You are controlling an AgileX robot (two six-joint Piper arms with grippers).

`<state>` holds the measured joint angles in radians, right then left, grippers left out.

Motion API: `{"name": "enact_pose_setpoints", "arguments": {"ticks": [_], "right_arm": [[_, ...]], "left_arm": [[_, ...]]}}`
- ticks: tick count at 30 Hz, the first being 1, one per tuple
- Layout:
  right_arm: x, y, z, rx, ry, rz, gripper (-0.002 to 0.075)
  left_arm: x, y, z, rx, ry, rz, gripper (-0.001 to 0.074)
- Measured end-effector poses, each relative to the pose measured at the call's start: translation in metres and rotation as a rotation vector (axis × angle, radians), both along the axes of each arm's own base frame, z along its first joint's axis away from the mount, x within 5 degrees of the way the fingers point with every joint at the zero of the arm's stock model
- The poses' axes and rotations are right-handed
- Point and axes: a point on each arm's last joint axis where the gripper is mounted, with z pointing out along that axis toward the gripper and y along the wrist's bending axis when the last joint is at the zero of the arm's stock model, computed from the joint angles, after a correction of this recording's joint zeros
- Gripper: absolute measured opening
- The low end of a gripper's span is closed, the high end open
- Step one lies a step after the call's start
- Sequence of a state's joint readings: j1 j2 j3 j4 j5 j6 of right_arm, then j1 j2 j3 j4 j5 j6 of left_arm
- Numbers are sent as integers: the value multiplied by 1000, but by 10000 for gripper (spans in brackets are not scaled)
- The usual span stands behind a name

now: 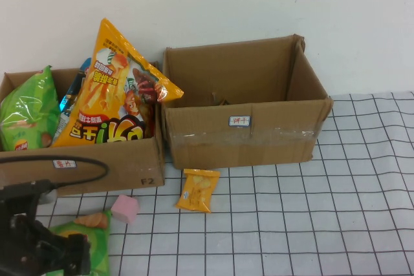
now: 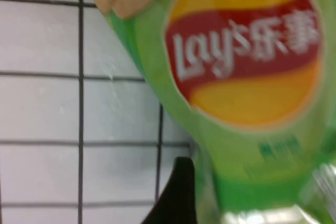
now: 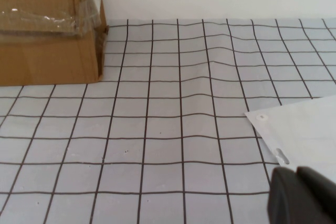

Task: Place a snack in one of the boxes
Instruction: Pick up the potato chip, then place the potato chip in the potato chip box

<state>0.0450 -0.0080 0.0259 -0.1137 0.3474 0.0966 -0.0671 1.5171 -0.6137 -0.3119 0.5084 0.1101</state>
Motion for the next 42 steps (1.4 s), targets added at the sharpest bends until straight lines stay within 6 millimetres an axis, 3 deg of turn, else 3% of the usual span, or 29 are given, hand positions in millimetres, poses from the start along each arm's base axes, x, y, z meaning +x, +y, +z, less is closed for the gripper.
{"name": "enact_pose_setpoints", "arguments": {"ticks": [9, 11, 15, 19, 23, 26, 31, 34, 37, 42], "right_arm": [[0, 0, 0, 0, 0, 0, -1], [0, 0, 0, 0, 0, 0, -1], [0, 0, 0, 0, 0, 0, -1], [0, 0, 0, 0, 0, 0, -1], [0, 0, 0, 0, 0, 0, -1], [0, 0, 0, 0, 0, 0, -1], [0, 0, 0, 0, 0, 0, -1], [0, 0, 0, -9, 0, -1, -1], [0, -1, 0, -38, -2, -3, -1], [0, -2, 0, -47, -2, -3, -1]], "left_arm": [[15, 1, -43, 26, 73, 30, 636], [17, 1, -49, 28, 93, 31, 567], [22, 0, -49, 14, 102, 42, 283], [24, -3, -37, 2, 100, 1, 272], [21, -4, -6, -9, 39, -43, 270], [15, -4, 40, -20, -94, -71, 268], [-1, -2, 121, -6, -460, -100, 268], [-2, 2, 160, 45, -740, -100, 268], [6, 7, 181, 127, -966, -95, 268], [41, 10, 172, 195, -1061, -62, 268]]}}
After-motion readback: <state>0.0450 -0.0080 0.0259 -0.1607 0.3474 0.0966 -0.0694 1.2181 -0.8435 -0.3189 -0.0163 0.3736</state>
